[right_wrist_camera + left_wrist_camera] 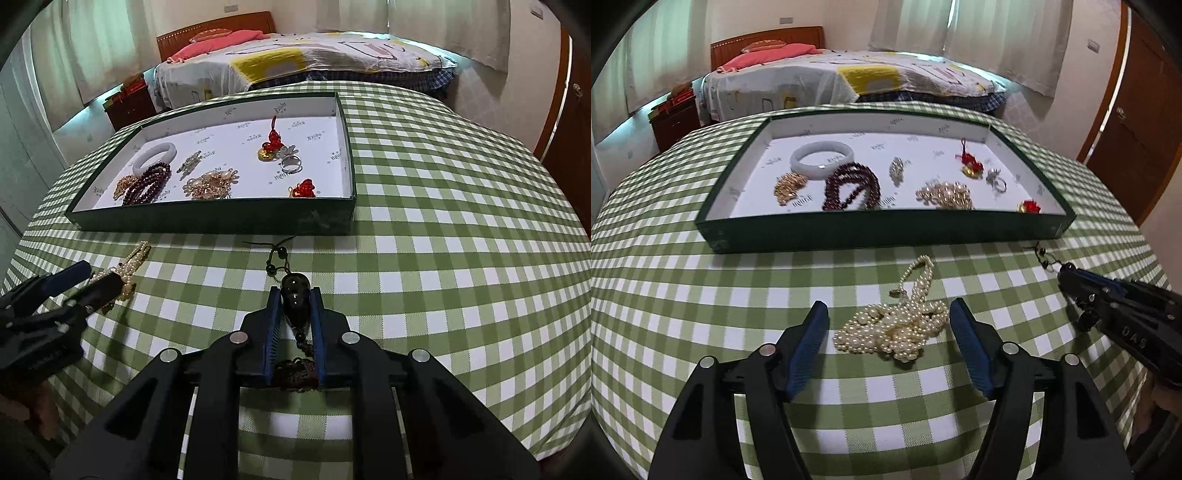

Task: Organize jewelry
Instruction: 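Close the left tool on the pearl necklace while the right tool grips the black bead pendant, then carry the pearl necklace and black bead pendant over the tray in both tools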

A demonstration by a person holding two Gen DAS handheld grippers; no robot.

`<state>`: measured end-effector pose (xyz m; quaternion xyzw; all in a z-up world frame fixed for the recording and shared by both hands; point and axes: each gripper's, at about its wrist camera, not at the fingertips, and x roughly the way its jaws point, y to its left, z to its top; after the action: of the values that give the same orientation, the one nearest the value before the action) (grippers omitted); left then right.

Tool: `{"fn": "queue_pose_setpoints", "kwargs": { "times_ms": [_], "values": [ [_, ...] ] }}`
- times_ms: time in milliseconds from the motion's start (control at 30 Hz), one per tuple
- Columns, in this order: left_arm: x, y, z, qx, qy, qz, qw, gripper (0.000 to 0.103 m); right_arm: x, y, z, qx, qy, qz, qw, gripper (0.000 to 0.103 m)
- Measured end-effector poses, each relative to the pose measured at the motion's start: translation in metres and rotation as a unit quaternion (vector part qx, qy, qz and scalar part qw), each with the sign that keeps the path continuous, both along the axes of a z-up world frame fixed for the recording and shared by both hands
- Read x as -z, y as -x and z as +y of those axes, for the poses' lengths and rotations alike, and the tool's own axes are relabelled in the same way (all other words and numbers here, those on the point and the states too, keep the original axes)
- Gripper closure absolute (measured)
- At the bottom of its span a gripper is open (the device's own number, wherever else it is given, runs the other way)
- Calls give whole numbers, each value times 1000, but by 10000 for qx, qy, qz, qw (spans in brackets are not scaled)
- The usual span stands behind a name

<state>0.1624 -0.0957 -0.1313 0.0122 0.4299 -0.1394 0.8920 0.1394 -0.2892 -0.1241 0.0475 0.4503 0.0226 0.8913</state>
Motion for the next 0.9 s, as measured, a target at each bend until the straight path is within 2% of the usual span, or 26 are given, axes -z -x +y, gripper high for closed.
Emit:
{"fn": "queue_pose_setpoints", "kwargs": {
  "times_ms": [100,233,333,600,900],
  "values": [
    [1,1,-2,51,-113,-113,9999,38,1,0,1,-14,-13,4,10000,87],
    [0,3,2,74,-82,-186,9998,66,1,1,2,-12,-14,1,10000,87],
    [-1,5,5,151,-82,-228,9996,82,1,1,3,-8,-13,-2,10000,87],
    [-2,7,9,165,-23,-224,9996,88,-2,3,5,-35,-33,-62,10000,87],
    [-14,11,19,100,54,-346,9993,88,-19,13,8,-63,-79,-332,9994,87]
  ]
}}
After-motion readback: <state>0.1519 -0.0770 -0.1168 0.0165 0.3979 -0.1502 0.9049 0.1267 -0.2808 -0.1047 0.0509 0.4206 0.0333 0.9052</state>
